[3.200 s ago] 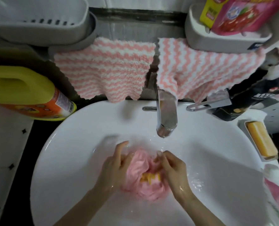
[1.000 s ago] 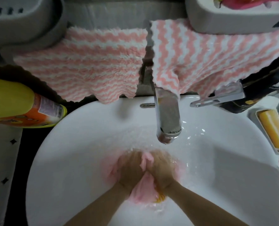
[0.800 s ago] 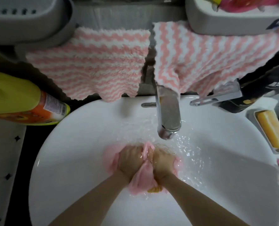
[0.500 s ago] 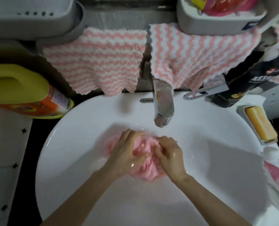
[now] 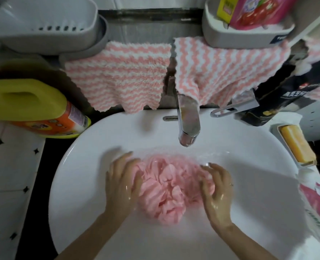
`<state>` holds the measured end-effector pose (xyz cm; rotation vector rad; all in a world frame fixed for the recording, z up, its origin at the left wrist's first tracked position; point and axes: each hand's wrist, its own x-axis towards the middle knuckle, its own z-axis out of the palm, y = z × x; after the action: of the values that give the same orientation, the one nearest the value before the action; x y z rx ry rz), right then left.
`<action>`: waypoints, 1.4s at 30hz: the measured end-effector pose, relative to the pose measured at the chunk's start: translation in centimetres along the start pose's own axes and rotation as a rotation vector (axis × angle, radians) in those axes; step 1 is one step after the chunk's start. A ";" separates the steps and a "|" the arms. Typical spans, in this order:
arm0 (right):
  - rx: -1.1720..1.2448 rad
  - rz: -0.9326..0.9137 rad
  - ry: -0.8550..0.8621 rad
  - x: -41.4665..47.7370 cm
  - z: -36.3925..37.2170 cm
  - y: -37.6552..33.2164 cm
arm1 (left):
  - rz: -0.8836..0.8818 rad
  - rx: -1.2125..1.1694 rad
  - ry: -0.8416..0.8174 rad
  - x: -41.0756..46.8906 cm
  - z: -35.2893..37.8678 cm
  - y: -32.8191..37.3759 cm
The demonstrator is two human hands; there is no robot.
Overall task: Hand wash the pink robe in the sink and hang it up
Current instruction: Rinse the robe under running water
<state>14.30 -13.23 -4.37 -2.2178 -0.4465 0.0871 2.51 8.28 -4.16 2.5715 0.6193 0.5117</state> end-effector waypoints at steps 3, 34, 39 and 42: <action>0.165 0.545 -0.130 2.2 2.3 0.4 | -0.520 -0.179 -0.158 1.6 2.4 0.6; -0.520 -0.272 -0.203 -0.1 8.9 3.2 | 0.070 0.234 -0.094 -2.6 10.4 2.6; -0.541 -0.270 -0.131 2.3 9.9 2.7 | 0.059 0.174 -0.124 0.0 10.5 2.3; -0.515 -0.116 -0.273 4.0 9.2 0.7 | -0.109 0.117 -0.395 1.9 9.5 3.0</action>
<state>16.26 -5.41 -10.36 -2.6888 -0.8209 0.2371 9.30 3.71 -10.09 2.6232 0.6551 -0.0737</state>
